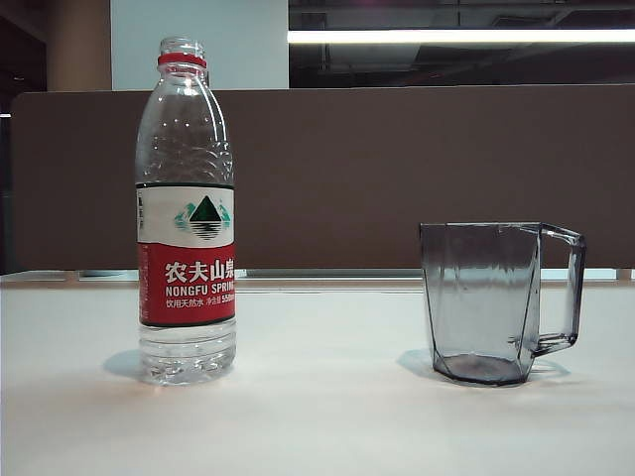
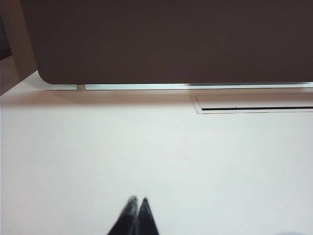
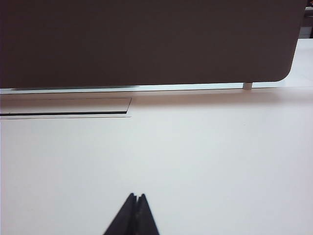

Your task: Pick up the mineral water bottle with the left hand on the table and pour water into the mug until it's half full.

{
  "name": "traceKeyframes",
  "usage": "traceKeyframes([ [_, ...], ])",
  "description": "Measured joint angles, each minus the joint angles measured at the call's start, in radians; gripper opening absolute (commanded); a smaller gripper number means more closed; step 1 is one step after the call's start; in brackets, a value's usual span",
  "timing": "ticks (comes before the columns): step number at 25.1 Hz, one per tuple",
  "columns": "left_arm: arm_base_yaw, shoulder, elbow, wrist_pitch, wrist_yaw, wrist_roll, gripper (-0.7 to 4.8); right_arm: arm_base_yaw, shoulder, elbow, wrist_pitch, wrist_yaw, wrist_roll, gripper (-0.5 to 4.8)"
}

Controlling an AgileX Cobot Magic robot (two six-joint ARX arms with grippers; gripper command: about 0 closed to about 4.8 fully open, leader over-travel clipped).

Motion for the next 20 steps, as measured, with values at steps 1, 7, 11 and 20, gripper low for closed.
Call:
traceKeyframes([
  [1,0.0,0.0,0.0,0.0,0.0,0.0,-0.06,0.0,0.0,0.0,0.0,0.0,0.0,-0.08],
  [7,0.0,0.0,0.0,0.0,0.0,0.0,-0.06,0.0,0.0,0.0,0.0,0.0,0.0,-0.08],
  [11,0.0,0.0,0.0,0.0,0.0,0.0,-0.06,0.0,0.0,0.0,0.0,-0.001,0.0,-0.08],
  [20,0.0,0.002,0.045,0.12,0.0,-0.085,-0.06,0.0,0.002,0.112,0.003,-0.023,0.076,-0.09],
])
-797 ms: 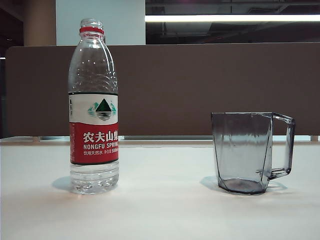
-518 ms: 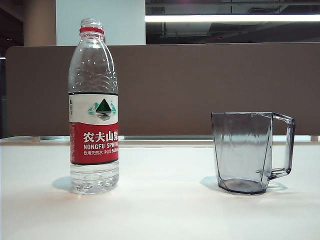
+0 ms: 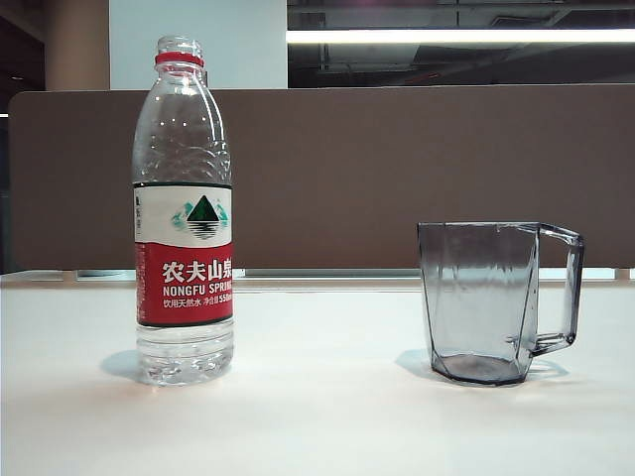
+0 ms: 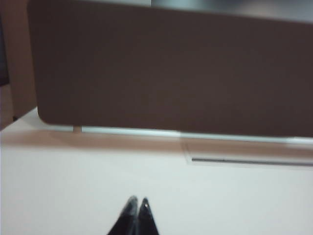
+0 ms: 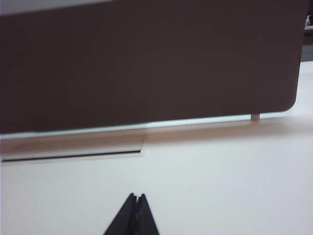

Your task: Pick up the mineral water bottle with the left hand on the table and pour water into the mug until it's half full.

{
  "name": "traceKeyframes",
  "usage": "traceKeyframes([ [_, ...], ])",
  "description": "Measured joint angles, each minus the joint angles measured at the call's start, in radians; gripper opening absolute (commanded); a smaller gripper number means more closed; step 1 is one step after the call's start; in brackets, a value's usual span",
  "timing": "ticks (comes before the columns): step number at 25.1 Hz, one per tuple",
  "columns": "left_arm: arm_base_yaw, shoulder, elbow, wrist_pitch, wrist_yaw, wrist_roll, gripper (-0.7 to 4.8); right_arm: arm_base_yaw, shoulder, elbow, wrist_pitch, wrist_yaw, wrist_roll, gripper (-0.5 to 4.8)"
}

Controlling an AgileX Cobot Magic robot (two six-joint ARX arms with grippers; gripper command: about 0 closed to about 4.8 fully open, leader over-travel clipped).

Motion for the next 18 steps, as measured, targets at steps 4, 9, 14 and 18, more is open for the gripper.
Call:
traceKeyframes([
  [4,0.0,0.039,0.046,0.0,0.0,-0.005,-0.06,0.0,0.039,0.068,-0.008,0.0,0.008,-0.09],
  [9,0.0,0.139,0.108,0.0,0.0,0.011,-0.06,0.0,0.125,0.151,-0.023,0.0,0.008,-0.09],
  [14,-0.079,0.304,0.2,0.039,0.0,0.063,-0.06,0.0,0.277,0.278,-0.018,-0.045,0.005,-0.09],
  [18,-0.189,0.39,0.225,0.067,0.0,0.063,-0.06,0.0,0.364,0.326,-0.02,-0.091,0.003,-0.09],
])
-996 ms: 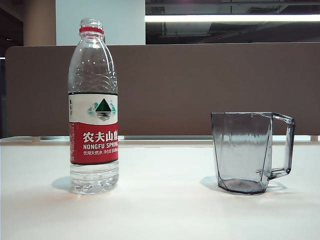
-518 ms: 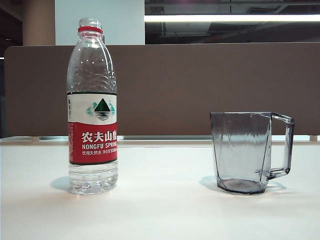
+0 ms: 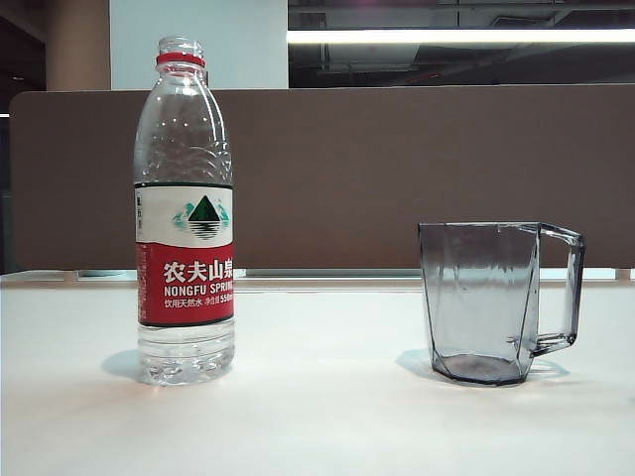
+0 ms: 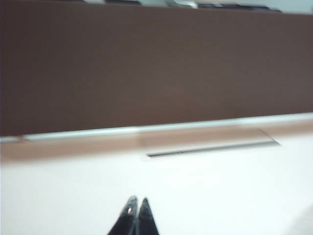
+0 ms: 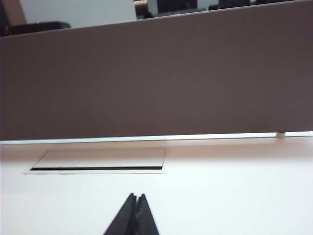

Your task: Pick up the mineral water bottle with the left hand on the table and pour water into the mug until it's half full.

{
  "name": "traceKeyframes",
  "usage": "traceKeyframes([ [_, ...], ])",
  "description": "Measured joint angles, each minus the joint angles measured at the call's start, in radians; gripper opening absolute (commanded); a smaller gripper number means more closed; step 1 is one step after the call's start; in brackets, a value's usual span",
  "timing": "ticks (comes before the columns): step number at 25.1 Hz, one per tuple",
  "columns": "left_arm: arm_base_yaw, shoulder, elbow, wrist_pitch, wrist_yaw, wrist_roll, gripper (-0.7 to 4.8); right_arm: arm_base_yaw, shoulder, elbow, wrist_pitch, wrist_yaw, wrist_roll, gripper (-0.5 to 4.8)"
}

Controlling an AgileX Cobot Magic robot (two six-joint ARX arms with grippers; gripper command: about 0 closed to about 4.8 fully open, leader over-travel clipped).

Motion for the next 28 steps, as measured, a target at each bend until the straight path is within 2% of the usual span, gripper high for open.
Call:
traceKeyframes([
  [3,-0.129,0.058,0.03,0.005,0.0,0.0,-0.06,0.019,0.08,0.068,-0.006,-0.042,0.0,-0.09],
  [7,-0.208,0.056,0.046,0.002,-0.003,-0.005,-0.06,0.105,0.144,0.159,-0.058,-0.058,0.0,-0.09],
  [14,-0.319,0.052,0.046,-0.093,0.0,-0.008,-0.06,0.268,0.174,0.208,-0.14,-0.06,0.0,-0.09],
  [17,-0.343,0.056,0.045,-0.102,0.002,-0.009,-0.06,0.333,0.173,0.209,-0.144,-0.064,-0.001,-0.09],
  [20,-0.348,0.056,0.045,-0.105,0.0,-0.024,-0.06,0.471,0.175,0.209,-0.211,-0.06,-0.004,-0.09],
  [28,-0.353,0.056,0.045,-0.14,-0.001,-0.024,-0.05,0.577,0.175,0.209,-0.245,0.026,-0.027,-0.09],
])
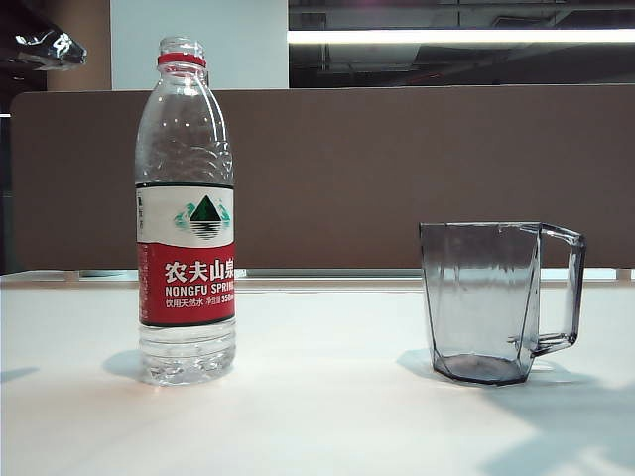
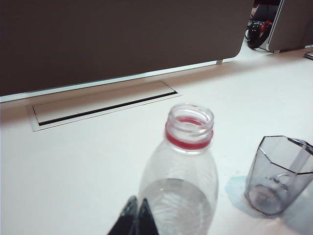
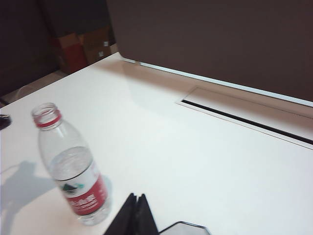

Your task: Pick up the mineral water bottle with the left hand on the table and pour water into the mug until it's half full.

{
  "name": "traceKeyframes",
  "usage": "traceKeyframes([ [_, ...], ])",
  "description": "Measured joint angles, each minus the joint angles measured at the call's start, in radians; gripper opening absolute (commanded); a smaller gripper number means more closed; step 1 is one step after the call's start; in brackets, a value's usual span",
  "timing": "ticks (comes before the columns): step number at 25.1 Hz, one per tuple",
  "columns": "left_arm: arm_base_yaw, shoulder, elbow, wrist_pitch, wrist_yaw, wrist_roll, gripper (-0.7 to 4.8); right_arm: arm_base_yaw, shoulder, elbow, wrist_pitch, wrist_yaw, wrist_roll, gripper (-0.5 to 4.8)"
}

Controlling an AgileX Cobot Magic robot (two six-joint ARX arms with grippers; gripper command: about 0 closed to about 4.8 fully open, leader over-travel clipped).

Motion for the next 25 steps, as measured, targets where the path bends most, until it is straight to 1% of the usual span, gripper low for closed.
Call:
traceKeyframes([
  [1,-0.013,0.0,0.0,0.0,0.0,0.0,-0.01,0.0,0.0,0.0,0.0,0.014,0.0,-0.09],
  [3,-0.038,-0.001,0.0,0.0,0.0,0.0,1.24,0.0,0.0,0.0,0.0,0.016,0.0,-0.09],
  [4,-0.048,-0.001,0.0,-0.001,0.0,-0.002,2.08,0.0,0.0,0.0,0.0,0.016,0.0,-0.09],
  [5,-0.056,0.0,0.0,-0.001,0.0,-0.002,2.81,0.0,0.0,0.0,0.0,0.016,0.0,-0.09],
  [6,-0.067,0.0,0.0,-0.001,0.0,-0.001,4.3,0.0,0.0,0.0,0.0,0.016,0.0,-0.09],
  [7,-0.077,0.0,0.0,-0.001,0.002,0.0,4.76,0.0,0.0,0.0,0.0,0.016,0.0,-0.09],
  [16,-0.075,0.001,-0.055,0.006,0.0,0.0,4.79,0.0,0.0,0.0,0.0,0.016,0.0,-0.09],
  [18,-0.075,0.009,-0.068,0.043,0.0,0.0,4.79,0.0,0.0,0.0,0.0,0.016,0.0,-0.09],
  [22,-0.075,0.118,-0.068,0.119,0.0,0.0,4.79,0.0,0.0,0.0,0.0,0.016,0.0,-0.09],
  [25,-0.075,0.253,-0.069,0.212,0.0,0.0,4.79,0.0,-0.001,0.0,0.0,0.016,0.0,-0.09],
])
